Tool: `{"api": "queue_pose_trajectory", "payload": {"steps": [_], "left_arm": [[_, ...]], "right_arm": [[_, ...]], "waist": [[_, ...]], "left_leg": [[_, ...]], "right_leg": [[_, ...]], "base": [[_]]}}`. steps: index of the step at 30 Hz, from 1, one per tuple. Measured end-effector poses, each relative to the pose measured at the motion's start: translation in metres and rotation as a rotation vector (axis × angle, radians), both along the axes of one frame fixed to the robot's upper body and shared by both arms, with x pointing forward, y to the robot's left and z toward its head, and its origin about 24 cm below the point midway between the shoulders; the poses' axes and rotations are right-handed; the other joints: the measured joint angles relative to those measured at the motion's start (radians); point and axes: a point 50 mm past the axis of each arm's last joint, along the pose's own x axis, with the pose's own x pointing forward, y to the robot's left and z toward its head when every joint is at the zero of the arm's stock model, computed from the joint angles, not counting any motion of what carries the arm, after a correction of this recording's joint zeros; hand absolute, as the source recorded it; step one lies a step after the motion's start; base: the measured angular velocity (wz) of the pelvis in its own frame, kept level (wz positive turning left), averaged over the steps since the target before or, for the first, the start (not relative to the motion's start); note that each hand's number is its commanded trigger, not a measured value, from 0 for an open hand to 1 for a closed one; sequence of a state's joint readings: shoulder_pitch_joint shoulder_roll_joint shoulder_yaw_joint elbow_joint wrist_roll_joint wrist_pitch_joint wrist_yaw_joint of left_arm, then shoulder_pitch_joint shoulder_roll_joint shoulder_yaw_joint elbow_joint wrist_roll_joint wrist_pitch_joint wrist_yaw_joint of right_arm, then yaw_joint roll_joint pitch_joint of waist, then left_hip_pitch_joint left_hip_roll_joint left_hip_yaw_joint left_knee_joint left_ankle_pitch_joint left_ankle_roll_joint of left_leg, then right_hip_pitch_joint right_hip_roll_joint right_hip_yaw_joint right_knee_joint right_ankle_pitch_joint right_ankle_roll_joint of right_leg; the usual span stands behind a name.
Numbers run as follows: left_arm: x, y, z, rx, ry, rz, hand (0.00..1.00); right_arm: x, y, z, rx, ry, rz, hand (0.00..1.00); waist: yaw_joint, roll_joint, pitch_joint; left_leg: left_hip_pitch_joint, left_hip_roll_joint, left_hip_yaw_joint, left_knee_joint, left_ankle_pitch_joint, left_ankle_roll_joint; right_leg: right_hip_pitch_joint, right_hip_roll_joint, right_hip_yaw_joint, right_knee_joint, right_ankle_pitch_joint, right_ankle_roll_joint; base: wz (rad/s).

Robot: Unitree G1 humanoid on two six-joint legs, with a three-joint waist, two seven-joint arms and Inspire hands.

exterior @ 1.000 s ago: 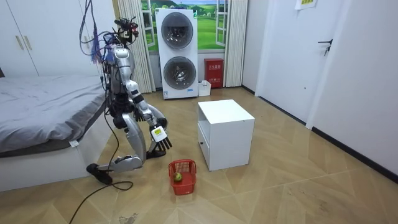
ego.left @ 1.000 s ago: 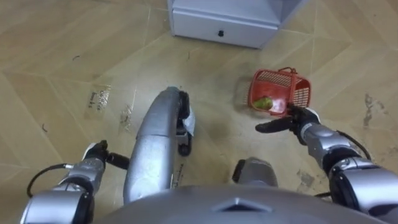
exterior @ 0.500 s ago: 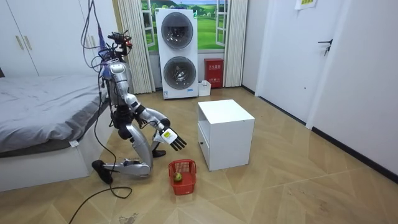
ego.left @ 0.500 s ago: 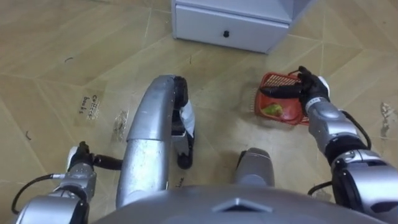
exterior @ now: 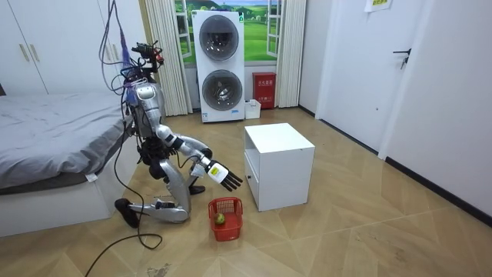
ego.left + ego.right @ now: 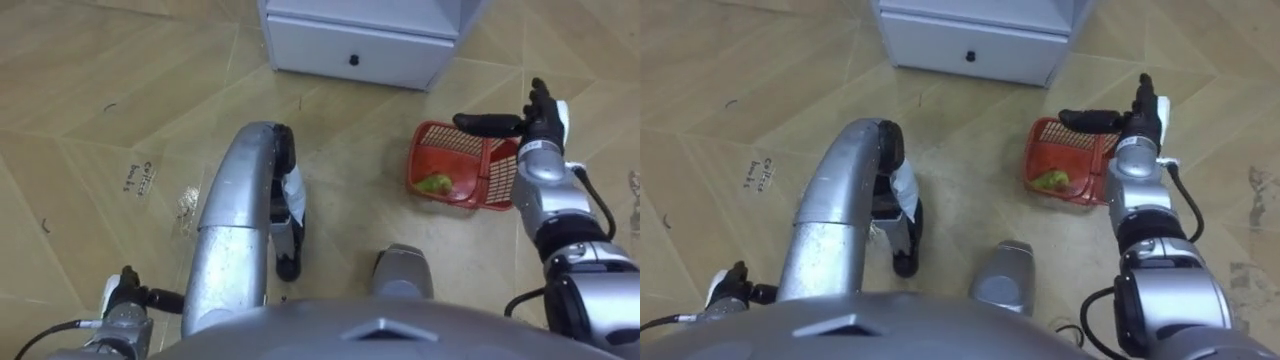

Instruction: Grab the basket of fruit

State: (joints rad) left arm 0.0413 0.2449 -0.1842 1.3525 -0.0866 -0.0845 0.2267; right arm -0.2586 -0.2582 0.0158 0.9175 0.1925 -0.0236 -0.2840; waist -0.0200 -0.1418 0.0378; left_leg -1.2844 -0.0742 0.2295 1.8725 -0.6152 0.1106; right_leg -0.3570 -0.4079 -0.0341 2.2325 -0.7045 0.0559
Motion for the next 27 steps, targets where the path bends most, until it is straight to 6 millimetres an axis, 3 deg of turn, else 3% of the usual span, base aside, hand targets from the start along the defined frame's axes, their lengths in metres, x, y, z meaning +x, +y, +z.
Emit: {"api": "queue_pose_trajectory", "payload": {"steps": [6,14,17,24,27], "left_arm": [[-0.008,-0.002,-0.002,-0.028,0.042,-0.049,0.0],[-0.011,-0.005,-0.003,-0.058,0.071,-0.089,0.0],[-0.014,-0.005,-0.004,-0.063,0.08,-0.094,0.0],[-0.017,-0.008,-0.004,-0.097,0.065,-0.062,0.0],[-0.016,-0.009,-0.005,-0.101,0.068,-0.069,0.0]], "right_arm": [[0.001,-0.009,0.005,-0.032,-0.003,-0.005,0.0],[-0.003,-0.011,-0.001,-0.046,0.043,0.012,0.0],[-0.002,-0.013,0.0,-0.051,0.044,0.016,0.0],[-0.009,-0.026,-0.002,-0.08,0.086,0.004,0.0],[-0.015,-0.025,-0.009,-0.083,0.134,0.024,0.0]], "waist": [[-0.005,0.003,-0.0014],[0.004,0.016,0.0044],[0.008,0.021,0.0063],[0.032,0.061,0.0065],[0.042,0.063,0.0063]], "left_leg": [[-0.009,0.001,-0.005,-0.014,0.009,-0.019],[-0.04,0.0,-0.009,-0.021,0.019,-0.036],[-0.049,0.01,-0.006,-0.028,0.024,-0.046],[-0.068,0.031,0.013,-0.039,0.03,-0.054],[-0.073,0.036,0.017,-0.04,0.03,-0.054]], "right_leg": [[-0.036,0.004,0.024,0.008,-0.001,0.0],[-0.078,0.009,0.036,0.026,-0.005,0.008],[-0.105,0.012,0.05,0.036,-0.006,0.008],[-0.154,0.01,0.085,0.052,-0.008,0.006],[-0.172,0.01,0.094,0.055,-0.008,0.006]], "base": [[-0.08],[0.0],[-0.07],[-0.06],[-0.05]]}}
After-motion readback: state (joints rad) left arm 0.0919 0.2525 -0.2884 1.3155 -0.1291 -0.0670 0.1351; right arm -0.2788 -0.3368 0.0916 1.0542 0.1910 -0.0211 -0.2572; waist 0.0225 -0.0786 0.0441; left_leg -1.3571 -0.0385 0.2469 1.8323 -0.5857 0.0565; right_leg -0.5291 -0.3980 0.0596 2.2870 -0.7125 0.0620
